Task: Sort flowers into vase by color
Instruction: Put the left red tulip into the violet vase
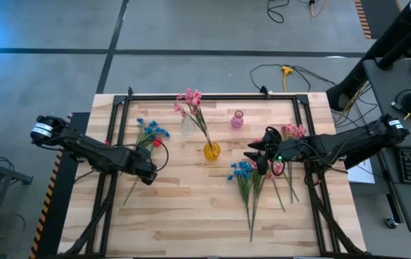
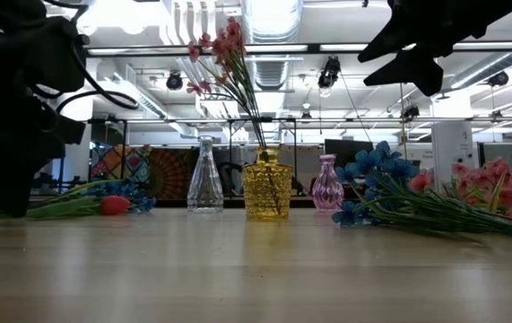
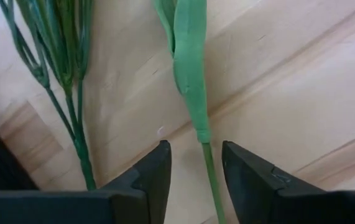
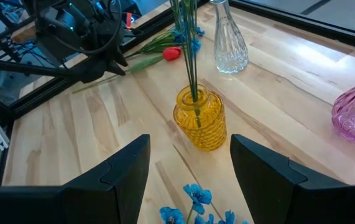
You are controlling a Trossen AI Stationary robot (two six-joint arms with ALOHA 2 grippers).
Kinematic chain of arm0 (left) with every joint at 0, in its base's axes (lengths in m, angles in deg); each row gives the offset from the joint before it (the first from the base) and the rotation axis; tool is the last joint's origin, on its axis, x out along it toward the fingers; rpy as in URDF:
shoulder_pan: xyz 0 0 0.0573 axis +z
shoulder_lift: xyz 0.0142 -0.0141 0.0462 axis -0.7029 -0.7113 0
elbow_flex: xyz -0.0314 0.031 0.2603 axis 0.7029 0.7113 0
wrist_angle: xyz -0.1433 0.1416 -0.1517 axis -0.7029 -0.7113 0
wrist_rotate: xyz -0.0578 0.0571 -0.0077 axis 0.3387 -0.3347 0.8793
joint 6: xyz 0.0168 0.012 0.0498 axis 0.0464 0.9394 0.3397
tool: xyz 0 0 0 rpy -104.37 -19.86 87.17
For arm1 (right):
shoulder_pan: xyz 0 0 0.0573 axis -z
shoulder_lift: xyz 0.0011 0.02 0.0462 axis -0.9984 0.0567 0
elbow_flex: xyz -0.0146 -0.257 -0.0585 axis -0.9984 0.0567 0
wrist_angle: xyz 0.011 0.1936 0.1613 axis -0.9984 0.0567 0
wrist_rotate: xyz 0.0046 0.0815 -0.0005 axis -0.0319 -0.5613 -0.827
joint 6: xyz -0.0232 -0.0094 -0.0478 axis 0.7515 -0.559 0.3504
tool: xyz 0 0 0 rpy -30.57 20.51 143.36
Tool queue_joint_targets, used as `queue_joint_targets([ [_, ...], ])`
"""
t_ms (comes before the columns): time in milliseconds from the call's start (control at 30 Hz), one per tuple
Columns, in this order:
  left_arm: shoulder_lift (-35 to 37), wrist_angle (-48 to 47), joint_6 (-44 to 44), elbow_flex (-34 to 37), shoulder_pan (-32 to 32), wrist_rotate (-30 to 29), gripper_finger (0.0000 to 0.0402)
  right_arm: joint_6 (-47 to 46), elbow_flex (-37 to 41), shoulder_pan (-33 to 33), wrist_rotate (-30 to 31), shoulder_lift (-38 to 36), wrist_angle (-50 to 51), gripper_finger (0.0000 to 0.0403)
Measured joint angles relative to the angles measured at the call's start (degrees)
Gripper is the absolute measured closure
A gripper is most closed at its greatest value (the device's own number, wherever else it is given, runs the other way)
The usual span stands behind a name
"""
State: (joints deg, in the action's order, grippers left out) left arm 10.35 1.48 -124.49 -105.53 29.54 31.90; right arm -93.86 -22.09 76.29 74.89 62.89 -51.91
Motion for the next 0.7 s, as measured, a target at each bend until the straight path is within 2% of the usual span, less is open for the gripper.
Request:
queue_joint_targets([
  [200, 0.1, 3.8, -0.1, 1.7, 0.0, 0.0, 0.0310, 0.0, 0.0, 0.0, 0.0, 0.0, 0.0, 0.0188],
  [467, 0.1, 4.4, -0.5, 1.8, 0.0, 0.0, 0.0390, 0.0, 0.0, 0.0, 0.0, 0.0, 0.0, 0.0188],
  [700, 0.4, 4.1, -0.4, 1.8, 0.0, 0.0, 0.0400, 0.0, 0.0, 0.0, 0.0, 0.0, 0.0, 0.0188],
])
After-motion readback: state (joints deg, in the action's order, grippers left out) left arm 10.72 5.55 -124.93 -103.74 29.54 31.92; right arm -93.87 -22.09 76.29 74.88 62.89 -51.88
